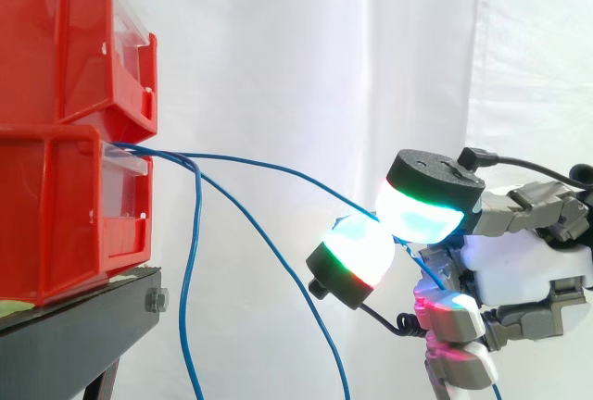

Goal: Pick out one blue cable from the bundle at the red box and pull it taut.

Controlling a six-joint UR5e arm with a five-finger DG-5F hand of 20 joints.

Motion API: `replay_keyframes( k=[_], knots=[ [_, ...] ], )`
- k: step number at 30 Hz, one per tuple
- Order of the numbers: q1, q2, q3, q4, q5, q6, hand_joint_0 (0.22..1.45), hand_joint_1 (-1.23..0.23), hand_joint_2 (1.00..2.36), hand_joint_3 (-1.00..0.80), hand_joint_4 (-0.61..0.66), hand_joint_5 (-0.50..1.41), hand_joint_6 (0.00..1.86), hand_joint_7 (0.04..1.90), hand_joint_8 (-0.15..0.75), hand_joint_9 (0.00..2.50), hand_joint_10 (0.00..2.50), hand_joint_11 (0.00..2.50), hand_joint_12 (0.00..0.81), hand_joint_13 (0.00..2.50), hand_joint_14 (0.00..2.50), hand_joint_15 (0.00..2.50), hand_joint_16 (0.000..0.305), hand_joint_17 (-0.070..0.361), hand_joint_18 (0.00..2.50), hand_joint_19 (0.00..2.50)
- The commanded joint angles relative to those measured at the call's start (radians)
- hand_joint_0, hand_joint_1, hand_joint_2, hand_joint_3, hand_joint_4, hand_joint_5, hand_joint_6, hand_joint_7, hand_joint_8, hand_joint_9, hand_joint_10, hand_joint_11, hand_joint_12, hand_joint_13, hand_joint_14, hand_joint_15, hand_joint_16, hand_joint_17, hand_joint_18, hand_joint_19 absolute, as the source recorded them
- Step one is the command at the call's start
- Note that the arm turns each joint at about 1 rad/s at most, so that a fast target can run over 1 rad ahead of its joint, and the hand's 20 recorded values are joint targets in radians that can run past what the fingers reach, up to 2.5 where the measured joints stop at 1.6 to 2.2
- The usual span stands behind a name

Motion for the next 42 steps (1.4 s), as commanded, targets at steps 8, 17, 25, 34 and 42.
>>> replay_keyframes(
  k=[8, 17, 25, 34, 42],
  knots=[
    [0.000, 0.000, 0.000, 0.000, 0.000, -0.001, 0.61, -0.73, 1.02, -0.26, -0.19, -0.06, 0.85, 0.99, 0.189, 1.26, 0.02, 0.69, 0.312, 1.15, 0.03, 0.76, 0.045, 0.102, 0.82, 0.72],
    [0.000, -0.001, 0.001, 0.000, 0.000, 0.001, 0.61, -0.73, 1.01, -0.27, -0.19, -0.06, 0.85, 0.99, 0.192, 1.24, 0.02, 0.67, 0.313, 1.12, 0.03, 0.73, 0.045, 0.102, 0.81, 0.72],
    [0.000, -0.001, 0.000, 0.000, 0.000, -0.001, 0.61, -0.73, 1.02, -0.27, -0.20, -0.06, 0.85, 0.99, 0.194, 1.23, 0.03, 0.66, 0.312, 1.12, 0.02, 0.73, 0.045, 0.101, 0.80, 0.72],
    [0.000, 0.000, 0.001, 0.000, 0.000, -0.001, 0.61, -0.73, 1.01, -0.27, -0.20, -0.06, 0.85, 0.98, 0.191, 1.22, 0.02, 0.65, 0.310, 1.12, 0.03, 0.73, 0.045, 0.100, 0.80, 0.73],
    [0.000, -0.001, 0.000, 0.000, 0.000, -0.001, 0.61, -0.73, 1.02, -0.27, -0.20, -0.06, 0.85, 0.98, 0.192, 1.22, 0.03, 0.65, 0.312, 1.11, 0.03, 0.73, 0.045, 0.100, 0.80, 0.73]
  ],
)
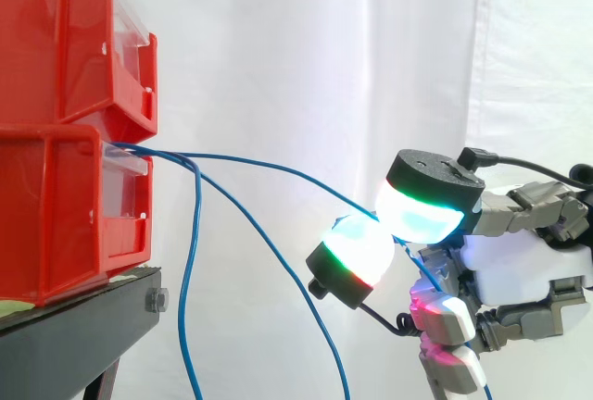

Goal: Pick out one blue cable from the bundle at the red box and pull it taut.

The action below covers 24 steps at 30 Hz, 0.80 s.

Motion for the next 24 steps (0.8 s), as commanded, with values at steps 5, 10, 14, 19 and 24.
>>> replay_keyframes(
  k=[5, 10, 14, 19, 24],
  knots=[
    [0.000, 0.000, -0.001, 0.001, 0.000, -0.001, 0.61, -0.73, 1.02, -0.27, -0.20, -0.06, 0.85, 0.98, 0.190, 1.22, 0.02, 0.65, 0.309, 1.11, 0.03, 0.72, 0.045, 0.101, 0.80, 0.73],
    [0.000, -0.001, -0.001, 0.000, 0.000, 0.000, 0.61, -0.73, 1.02, -0.26, -0.19, -0.06, 0.85, 0.98, 0.189, 1.23, 0.02, 0.64, 0.313, 1.11, 0.03, 0.72, 0.045, 0.102, 0.80, 0.72],
    [0.000, -0.001, -0.001, 0.001, 0.000, 0.000, 0.61, -0.73, 1.02, -0.27, -0.20, -0.05, 0.85, 0.99, 0.192, 1.22, 0.03, 0.64, 0.310, 1.11, 0.03, 0.72, 0.045, 0.102, 0.80, 0.73],
    [0.000, -0.001, 0.001, 0.000, 0.000, 0.000, 0.61, -0.73, 1.02, -0.27, -0.19, -0.05, 0.85, 0.99, 0.195, 1.22, 0.03, 0.63, 0.314, 1.11, 0.02, 0.71, 0.045, 0.102, 0.79, 0.72],
    [0.000, 0.000, 0.001, 0.000, 0.000, 0.000, 0.61, -0.73, 1.01, -0.27, -0.20, -0.05, 0.85, 0.99, 0.192, 1.22, 0.03, 0.64, 0.313, 1.11, 0.02, 0.71, 0.045, 0.102, 0.79, 0.72]
  ],
)
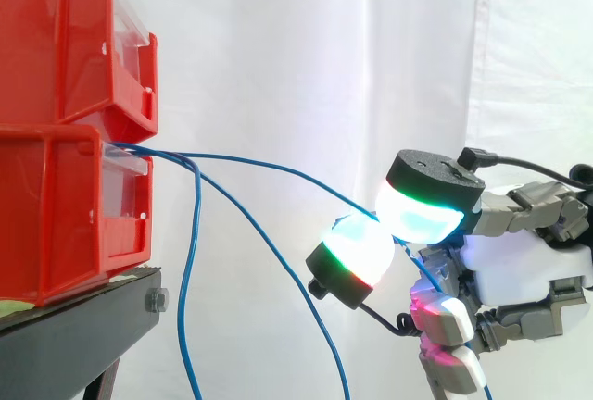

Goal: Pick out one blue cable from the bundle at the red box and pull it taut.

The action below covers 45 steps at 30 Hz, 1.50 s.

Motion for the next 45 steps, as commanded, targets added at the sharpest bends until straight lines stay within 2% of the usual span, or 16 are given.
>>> replay_keyframes(
  k=[1, 45],
  knots=[
    [0.000, 0.001, -0.001, 0.000, 0.000, 0.001, 0.61, -0.73, 1.01, -0.27, -0.19, -0.05, 0.85, 0.99, 0.194, 1.22, 0.02, 0.65, 0.315, 1.10, 0.03, 0.71, 0.045, 0.102, 0.79, 0.72],
    [0.000, 0.001, 0.001, 0.001, 0.000, 0.001, 0.61, -0.73, 1.01, -0.27, -0.19, -0.05, 0.84, 1.00, 0.194, 1.21, 0.02, 0.61, 0.317, 1.07, 0.02, 0.69, 0.045, 0.102, 0.78, 0.73]
  ],
)
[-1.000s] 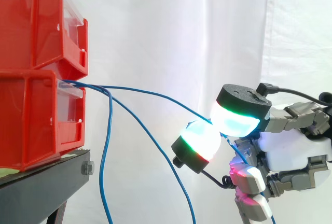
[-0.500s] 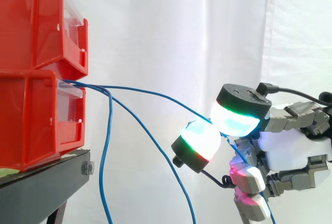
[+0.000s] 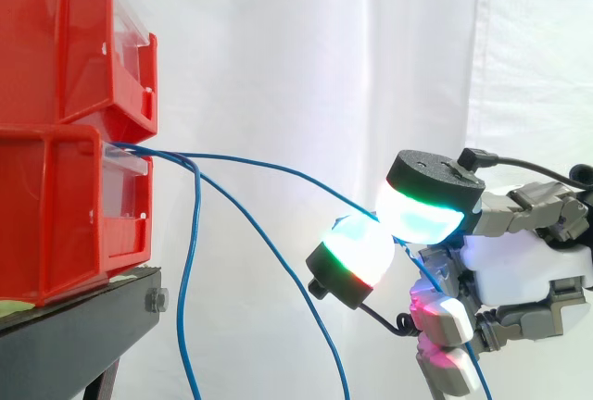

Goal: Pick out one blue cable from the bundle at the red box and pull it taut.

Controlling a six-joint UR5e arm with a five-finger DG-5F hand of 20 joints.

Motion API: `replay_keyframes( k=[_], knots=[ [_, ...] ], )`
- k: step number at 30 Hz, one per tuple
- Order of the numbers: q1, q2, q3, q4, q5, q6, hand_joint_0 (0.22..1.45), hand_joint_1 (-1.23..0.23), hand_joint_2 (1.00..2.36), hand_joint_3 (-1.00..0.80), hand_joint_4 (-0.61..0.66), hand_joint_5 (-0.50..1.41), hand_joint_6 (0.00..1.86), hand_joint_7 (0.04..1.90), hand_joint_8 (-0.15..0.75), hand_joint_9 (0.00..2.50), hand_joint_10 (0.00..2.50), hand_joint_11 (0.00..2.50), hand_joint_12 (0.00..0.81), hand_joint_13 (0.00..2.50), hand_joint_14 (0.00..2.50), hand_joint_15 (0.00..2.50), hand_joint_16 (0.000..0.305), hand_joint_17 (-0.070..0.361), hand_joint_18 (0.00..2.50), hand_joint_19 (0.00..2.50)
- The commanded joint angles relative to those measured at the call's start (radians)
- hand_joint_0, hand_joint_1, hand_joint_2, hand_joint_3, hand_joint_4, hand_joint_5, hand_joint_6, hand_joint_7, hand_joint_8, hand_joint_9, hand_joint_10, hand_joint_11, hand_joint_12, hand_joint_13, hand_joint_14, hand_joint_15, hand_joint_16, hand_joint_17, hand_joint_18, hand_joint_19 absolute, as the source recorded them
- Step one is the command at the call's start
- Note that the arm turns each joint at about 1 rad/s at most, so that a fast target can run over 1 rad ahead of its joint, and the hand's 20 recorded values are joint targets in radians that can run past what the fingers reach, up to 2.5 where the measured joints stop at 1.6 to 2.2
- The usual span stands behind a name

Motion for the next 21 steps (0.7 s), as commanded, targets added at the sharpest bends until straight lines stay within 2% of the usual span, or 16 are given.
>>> replay_keyframes(
  k=[1, 21],
  knots=[
    [0.000, 0.000, -0.001, -0.001, 0.000, -0.001, 0.61, -0.73, 1.01, -0.26, -0.18, -0.05, 0.84, 0.99, 0.194, 1.21, 0.02, 0.61, 0.315, 1.07, 0.03, 0.69, 0.045, 0.102, 0.78, 0.73],
    [0.000, 0.000, -0.001, 0.001, 0.000, -0.001, 0.61, -0.73, 1.02, -0.26, -0.19, -0.05, 0.84, 1.01, 0.198, 1.18, 0.02, 0.59, 0.328, 1.04, 0.02, 0.66, 0.046, 0.103, 0.77, 0.72]
  ],
)
